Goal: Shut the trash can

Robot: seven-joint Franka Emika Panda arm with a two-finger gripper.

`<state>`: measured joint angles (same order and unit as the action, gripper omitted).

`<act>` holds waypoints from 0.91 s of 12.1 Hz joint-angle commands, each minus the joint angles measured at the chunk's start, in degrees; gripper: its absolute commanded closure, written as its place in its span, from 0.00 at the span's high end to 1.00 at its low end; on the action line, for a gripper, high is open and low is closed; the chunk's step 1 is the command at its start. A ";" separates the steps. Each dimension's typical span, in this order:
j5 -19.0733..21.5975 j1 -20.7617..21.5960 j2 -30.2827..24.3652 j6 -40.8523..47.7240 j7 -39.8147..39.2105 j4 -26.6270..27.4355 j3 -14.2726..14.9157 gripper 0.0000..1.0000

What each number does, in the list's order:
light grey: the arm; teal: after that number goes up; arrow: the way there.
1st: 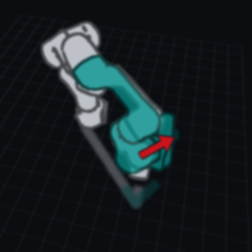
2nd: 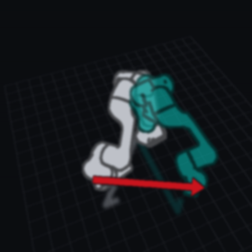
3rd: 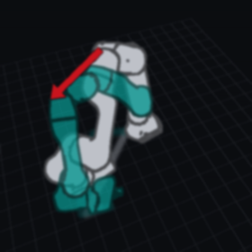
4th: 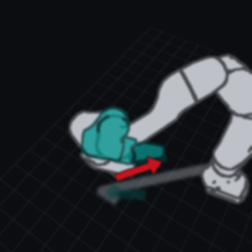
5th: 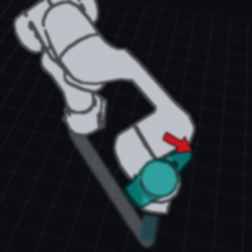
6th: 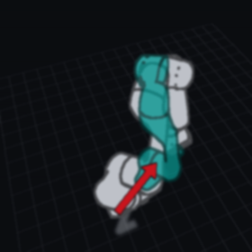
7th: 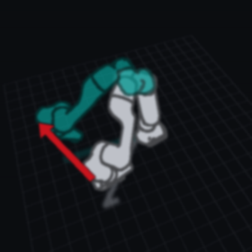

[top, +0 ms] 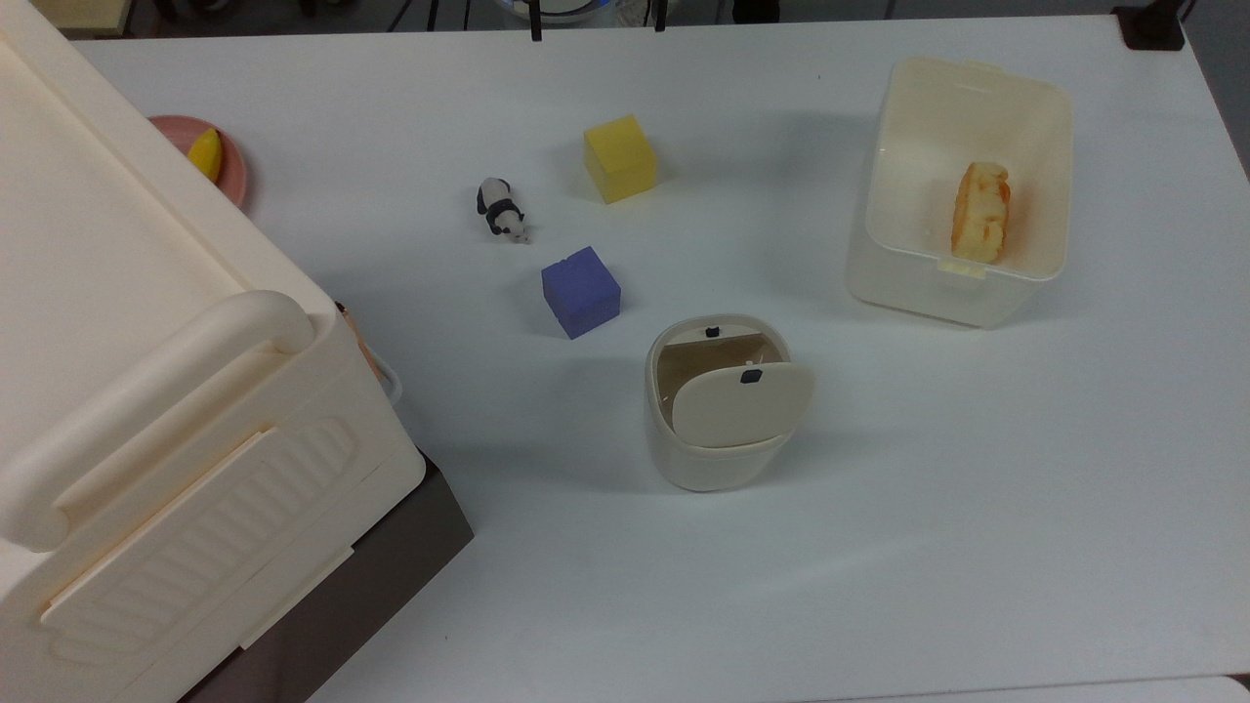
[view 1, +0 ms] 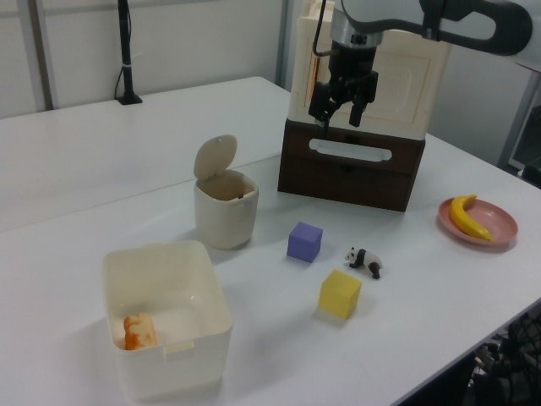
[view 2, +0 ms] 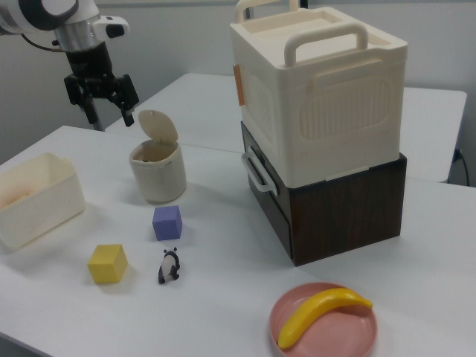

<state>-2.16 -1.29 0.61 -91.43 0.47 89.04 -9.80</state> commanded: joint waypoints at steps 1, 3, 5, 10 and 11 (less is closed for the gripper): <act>-0.04 -0.12 -1.49 -1.82 -1.87 1.48 0.31 1.00; -0.38 -0.21 -1.49 -1.73 -2.75 1.48 0.31 1.00; -0.56 -0.47 -1.49 -1.65 -7.83 1.48 0.40 1.00; 0.23 -0.38 -1.49 -1.82 1.99 1.48 0.23 1.00; 0.14 -0.47 -1.40 -1.82 1.30 1.48 0.31 1.00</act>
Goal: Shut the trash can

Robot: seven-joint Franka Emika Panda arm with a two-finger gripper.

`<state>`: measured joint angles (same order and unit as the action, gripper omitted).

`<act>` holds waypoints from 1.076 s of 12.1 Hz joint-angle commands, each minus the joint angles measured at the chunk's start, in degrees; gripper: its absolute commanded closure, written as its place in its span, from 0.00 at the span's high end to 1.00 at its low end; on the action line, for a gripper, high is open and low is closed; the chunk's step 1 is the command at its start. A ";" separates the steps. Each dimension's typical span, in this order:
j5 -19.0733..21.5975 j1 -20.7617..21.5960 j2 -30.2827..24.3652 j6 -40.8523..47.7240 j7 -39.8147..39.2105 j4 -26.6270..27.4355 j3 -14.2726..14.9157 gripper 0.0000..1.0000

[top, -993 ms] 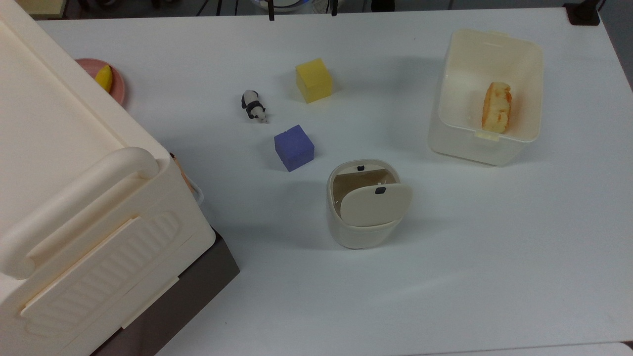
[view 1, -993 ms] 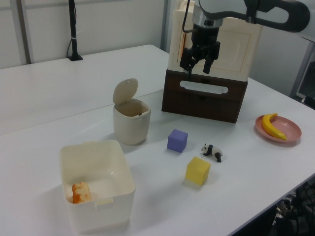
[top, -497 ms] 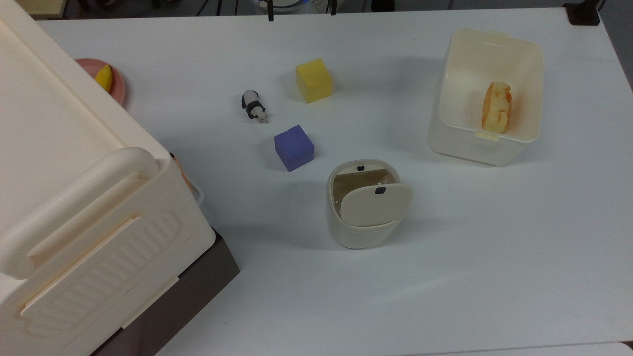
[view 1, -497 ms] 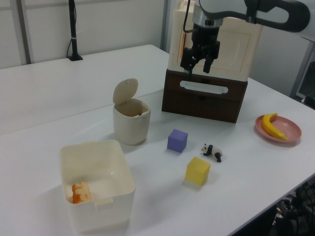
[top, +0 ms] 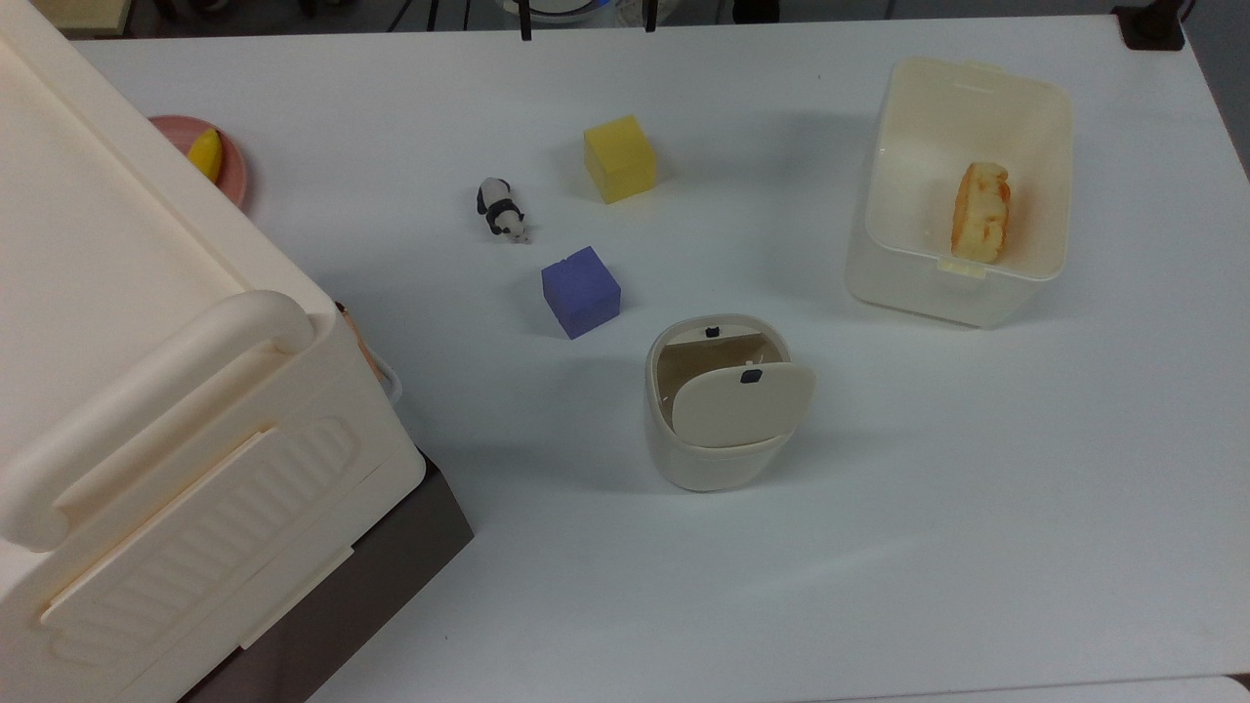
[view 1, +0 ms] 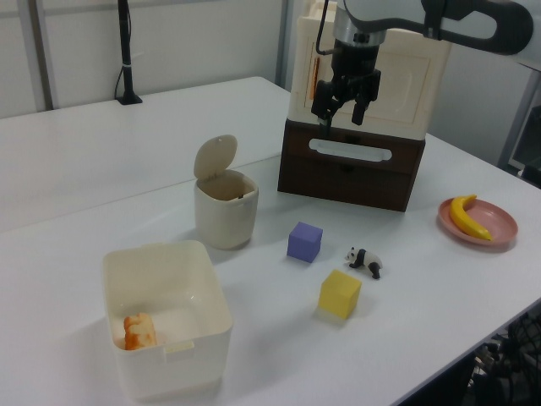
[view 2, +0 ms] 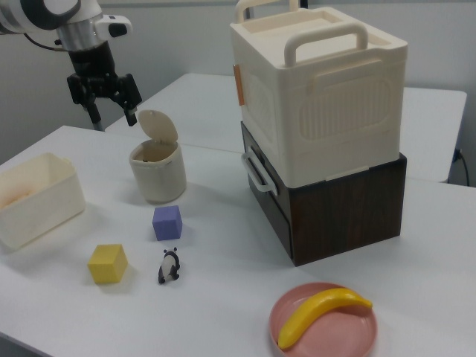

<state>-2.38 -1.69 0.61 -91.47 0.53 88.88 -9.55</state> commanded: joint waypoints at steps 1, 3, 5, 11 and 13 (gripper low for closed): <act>0.10 -0.07 -1.31 -1.79 0.88 1.73 0.06 1.00; 0.01 -0.07 -1.05 -1.79 0.26 1.73 0.06 0.84; 0.01 0.10 -0.96 -1.70 0.17 1.73 0.06 0.49; 0.01 0.11 -0.87 -1.61 -0.97 1.73 0.06 0.00; 0.18 0.19 -0.26 -1.96 -0.79 1.64 0.06 0.00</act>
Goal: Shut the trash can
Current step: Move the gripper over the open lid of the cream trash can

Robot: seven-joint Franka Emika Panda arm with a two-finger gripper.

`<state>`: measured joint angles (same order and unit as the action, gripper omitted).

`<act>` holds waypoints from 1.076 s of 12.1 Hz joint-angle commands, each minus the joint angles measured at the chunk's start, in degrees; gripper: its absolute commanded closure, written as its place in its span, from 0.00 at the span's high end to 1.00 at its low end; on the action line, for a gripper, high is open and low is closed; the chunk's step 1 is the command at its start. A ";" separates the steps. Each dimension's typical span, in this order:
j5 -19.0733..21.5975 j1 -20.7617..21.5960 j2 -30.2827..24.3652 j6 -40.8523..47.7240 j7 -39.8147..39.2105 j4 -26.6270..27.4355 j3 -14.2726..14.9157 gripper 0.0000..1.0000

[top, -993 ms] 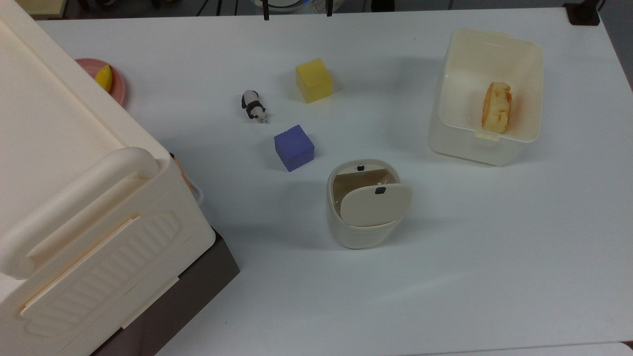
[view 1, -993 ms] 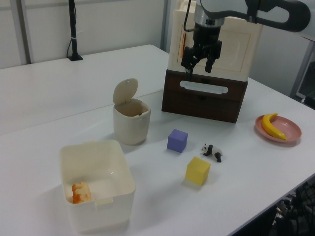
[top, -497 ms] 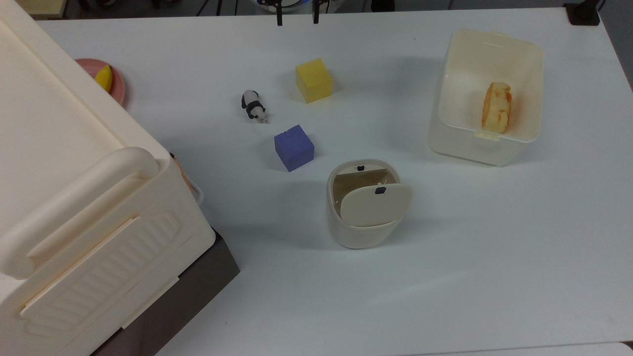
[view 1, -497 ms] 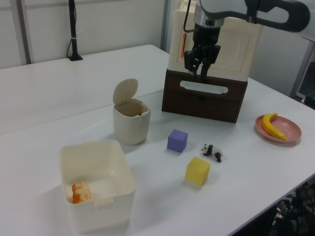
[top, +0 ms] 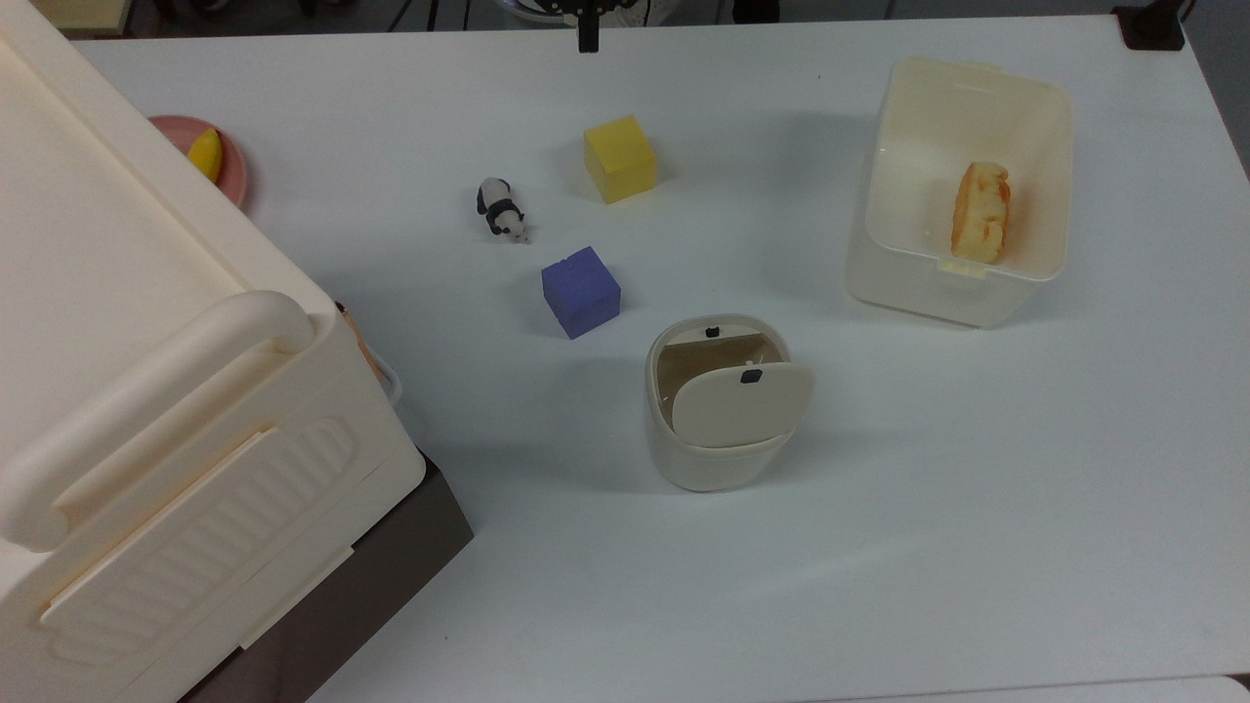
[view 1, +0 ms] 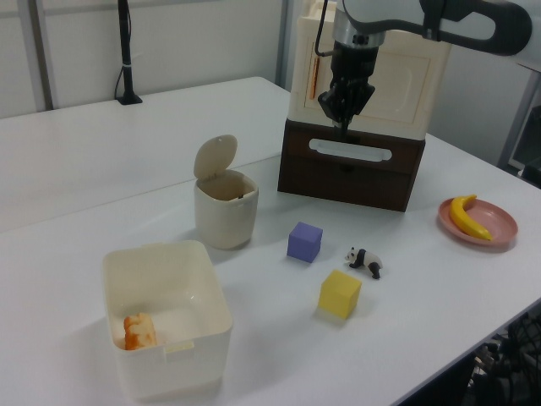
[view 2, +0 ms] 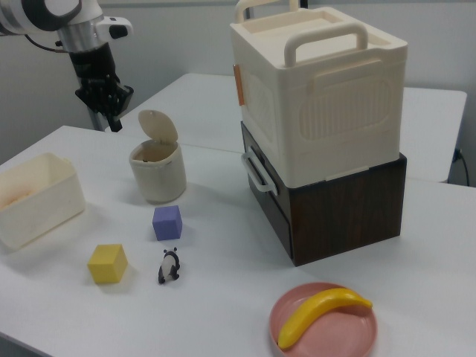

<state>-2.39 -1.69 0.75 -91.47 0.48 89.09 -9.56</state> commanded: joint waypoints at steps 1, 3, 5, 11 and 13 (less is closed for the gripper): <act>0.28 0.19 0.30 -2.40 -0.74 1.26 -0.01 0.00; 0.63 0.37 0.83 -8.52 -0.22 0.91 -0.02 0.00; 0.98 0.46 1.97 -14.16 -0.22 0.82 -0.02 0.00; 0.81 0.28 8.81 -35.33 -8.21 0.56 -0.02 0.00; 0.63 0.54 13.64 -41.48 -11.36 -1.36 -0.10 0.00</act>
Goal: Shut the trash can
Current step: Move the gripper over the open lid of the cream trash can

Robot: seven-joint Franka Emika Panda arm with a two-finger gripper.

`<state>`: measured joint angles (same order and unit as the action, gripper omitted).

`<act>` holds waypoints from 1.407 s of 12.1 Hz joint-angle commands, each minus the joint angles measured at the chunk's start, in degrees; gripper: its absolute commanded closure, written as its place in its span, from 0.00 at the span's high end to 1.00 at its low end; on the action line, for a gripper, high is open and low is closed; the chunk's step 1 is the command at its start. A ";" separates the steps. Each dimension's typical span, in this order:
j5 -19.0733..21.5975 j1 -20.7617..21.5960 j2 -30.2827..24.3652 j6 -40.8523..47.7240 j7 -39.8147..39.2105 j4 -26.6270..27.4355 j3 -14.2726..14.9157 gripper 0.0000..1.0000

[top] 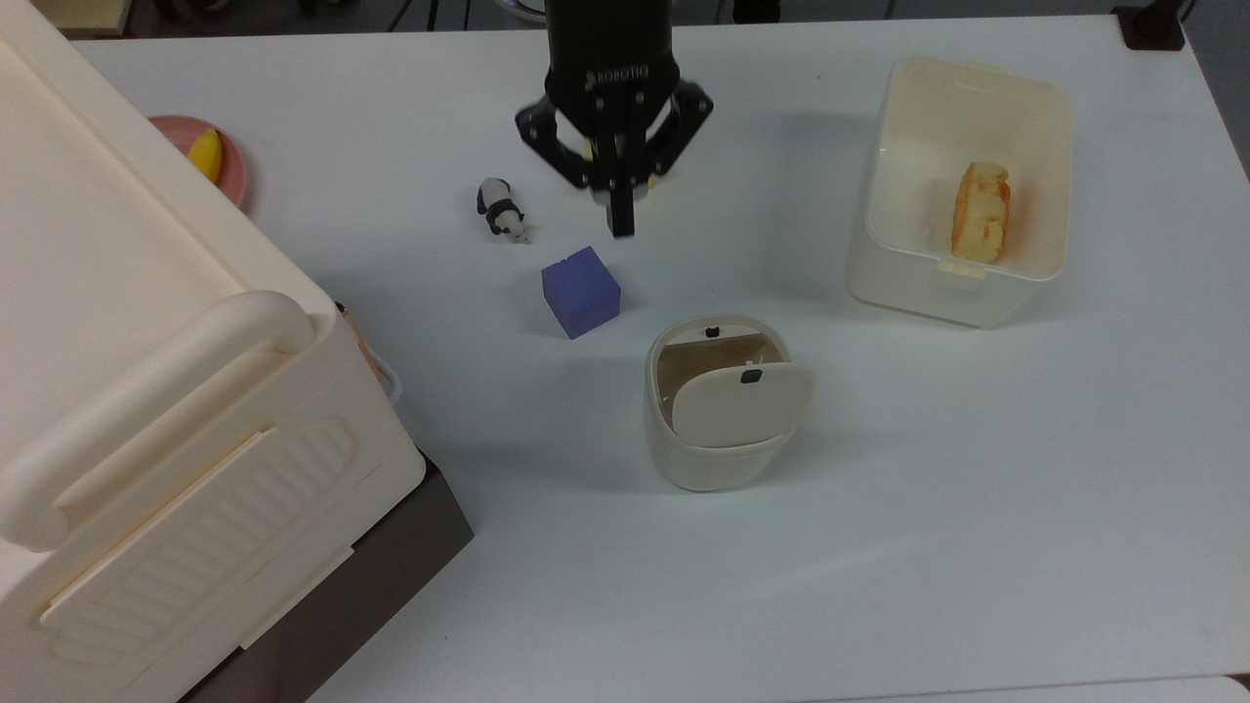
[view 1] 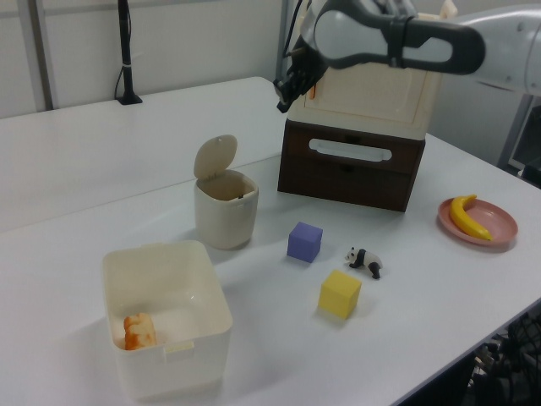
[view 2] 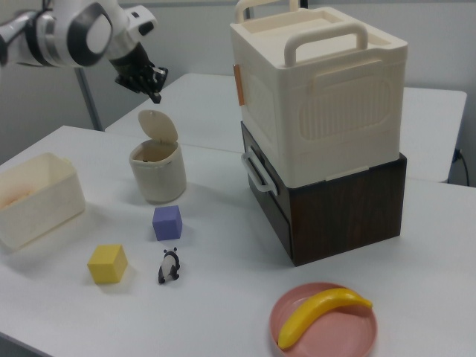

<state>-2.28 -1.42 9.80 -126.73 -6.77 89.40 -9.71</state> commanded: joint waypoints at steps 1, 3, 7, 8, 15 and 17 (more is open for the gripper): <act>0.26 0.54 7.57 -8.07 -4.74 -3.86 -0.39 0.00; 0.08 2.03 12.07 -9.23 -4.74 -9.57 -0.66 0.00; -0.27 4.93 15.33 -9.67 -5.18 -14.33 -0.75 0.00; -0.27 5.46 15.95 -10.72 -5.62 -14.86 -0.75 0.00; -0.71 6.78 18.06 -13.45 -7.21 -14.87 -0.75 0.00; -0.71 6.78 18.06 -13.28 -6.94 -14.69 -0.75 0.00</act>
<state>-2.47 4.94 27.48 -139.44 -13.06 75.47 -10.68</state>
